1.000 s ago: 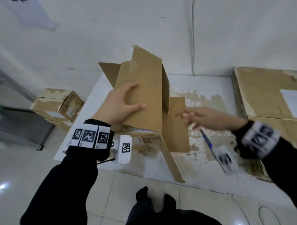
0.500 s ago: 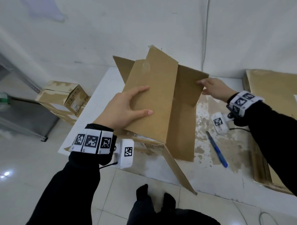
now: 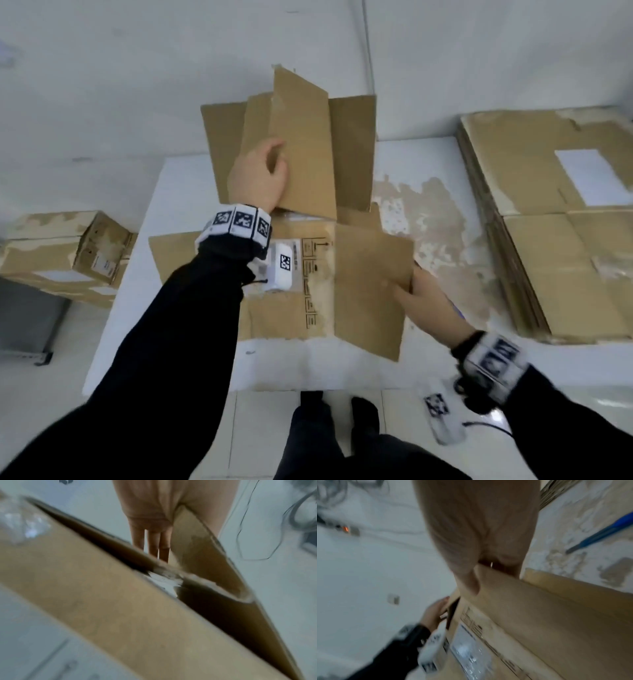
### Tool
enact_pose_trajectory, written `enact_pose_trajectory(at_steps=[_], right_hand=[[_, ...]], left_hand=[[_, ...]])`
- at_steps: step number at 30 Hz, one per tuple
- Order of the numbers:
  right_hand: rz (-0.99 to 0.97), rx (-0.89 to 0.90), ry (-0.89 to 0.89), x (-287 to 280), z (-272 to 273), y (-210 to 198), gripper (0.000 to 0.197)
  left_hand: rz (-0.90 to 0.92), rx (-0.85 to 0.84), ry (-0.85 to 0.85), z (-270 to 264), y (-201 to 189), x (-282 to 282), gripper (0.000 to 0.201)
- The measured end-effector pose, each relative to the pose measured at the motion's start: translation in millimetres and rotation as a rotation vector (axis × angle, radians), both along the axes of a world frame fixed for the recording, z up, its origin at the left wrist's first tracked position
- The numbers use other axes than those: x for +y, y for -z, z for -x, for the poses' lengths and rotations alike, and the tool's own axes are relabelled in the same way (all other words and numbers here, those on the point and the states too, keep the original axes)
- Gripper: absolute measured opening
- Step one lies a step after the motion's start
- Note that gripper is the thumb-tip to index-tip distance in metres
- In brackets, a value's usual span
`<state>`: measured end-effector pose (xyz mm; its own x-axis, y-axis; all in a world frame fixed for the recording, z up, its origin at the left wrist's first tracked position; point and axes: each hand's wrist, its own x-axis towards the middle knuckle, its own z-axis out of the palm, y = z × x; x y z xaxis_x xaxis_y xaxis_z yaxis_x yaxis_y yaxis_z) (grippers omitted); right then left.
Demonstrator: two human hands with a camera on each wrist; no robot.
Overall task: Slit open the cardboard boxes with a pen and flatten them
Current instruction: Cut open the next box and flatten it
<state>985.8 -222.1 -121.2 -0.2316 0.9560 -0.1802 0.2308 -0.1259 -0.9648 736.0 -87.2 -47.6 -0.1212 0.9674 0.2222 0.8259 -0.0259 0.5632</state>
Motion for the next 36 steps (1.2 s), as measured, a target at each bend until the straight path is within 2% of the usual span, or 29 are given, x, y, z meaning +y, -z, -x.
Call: enact_pose_trajectory(at_steps=[2,4,7,11,13,15,17,19,21,24,27,29,32,34,36], right_hand=[[0.02,-0.009,0.239,14.2,18.0,21.0,0.025],[0.035,-0.11,0.385,34.2,31.5,36.3,0.03],[0.053,-0.311,0.448,52.2,43.3,57.1,0.036],[0.16,-0.611,0.403,57.9,49.8,89.2,0.053],[0.11,-0.826,0.359,55.0,59.3,99.5,0.065],[0.043,-0.97,0.134,49.7,83.1,107.0,0.07],[-0.01,-0.993,-0.127,44.0,114.9,119.4,0.062],[-0.053,-1.055,-0.232,38.9,134.8,130.8,0.062],[-0.032,-1.079,-0.205,36.4,128.8,137.7,0.064],[0.035,-1.062,-0.051,29.4,94.0,138.3,0.061],[0.069,-1.07,0.027,21.3,78.2,133.3,0.062],[0.081,-1.051,0.115,28.7,82.8,124.8,0.056],[0.007,-0.998,0.261,71.5,101.8,101.9,0.037],[-0.038,-0.94,0.189,114.1,119.9,94.1,0.04],[0.004,-0.95,-0.011,157.6,137.9,100.8,0.054]], left_hand=[[0.054,-0.163,0.042,3.4,20.5,19.1,0.044],[0.191,-0.257,0.174,4.7,47.3,28.1,0.067],[0.335,-0.12,0.3,3.3,97.6,25.2,0.093],[0.406,-0.084,0.291,11.2,147.6,12.4,0.097],[0.364,0.037,0.257,9.6,163.0,-3.4,0.099],[0.246,0.189,0.265,-1.2,166.9,-31.0,0.088],[0.233,0.314,0.431,-7.9,173.6,-59.8,0.069],[0.398,0.408,0.539,8.4,196.2,-76.5,0.058],[0.511,0.382,0.497,40.1,208.7,-78.6,0.063],[0.506,0.337,0.362,94.4,218.4,-78.8,0.065],[0.492,0.339,0.356,122.6,214.1,-79.8,0.072],[0.504,0.346,0.301,115.9,199.0,-74.5,0.066],[0.402,0.272,0.193,84.6,164.0,-41.0,0.037],[0.313,0.272,0.27,59.6,154.3,-5.3,0.036],[0.36,0.331,0.36,42.1,161.7,34.0,0.05]])
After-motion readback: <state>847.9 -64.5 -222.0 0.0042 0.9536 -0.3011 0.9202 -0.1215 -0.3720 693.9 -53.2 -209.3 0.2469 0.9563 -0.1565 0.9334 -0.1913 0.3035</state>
